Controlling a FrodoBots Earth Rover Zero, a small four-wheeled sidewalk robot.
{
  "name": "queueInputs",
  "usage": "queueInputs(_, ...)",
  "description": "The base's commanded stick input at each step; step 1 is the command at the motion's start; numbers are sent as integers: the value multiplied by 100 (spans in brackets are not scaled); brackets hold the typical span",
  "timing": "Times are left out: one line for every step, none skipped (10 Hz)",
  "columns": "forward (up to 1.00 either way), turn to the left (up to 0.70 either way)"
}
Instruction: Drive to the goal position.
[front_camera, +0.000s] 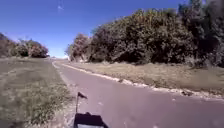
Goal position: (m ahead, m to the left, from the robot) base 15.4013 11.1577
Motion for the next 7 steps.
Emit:
queueInputs(100, 14)
queueInputs(100, 11)
queueInputs(100, 7)
queueInputs(100, 14)
queueInputs(100, 3)
queueInputs(100, 20)
queueInputs(100, 40)
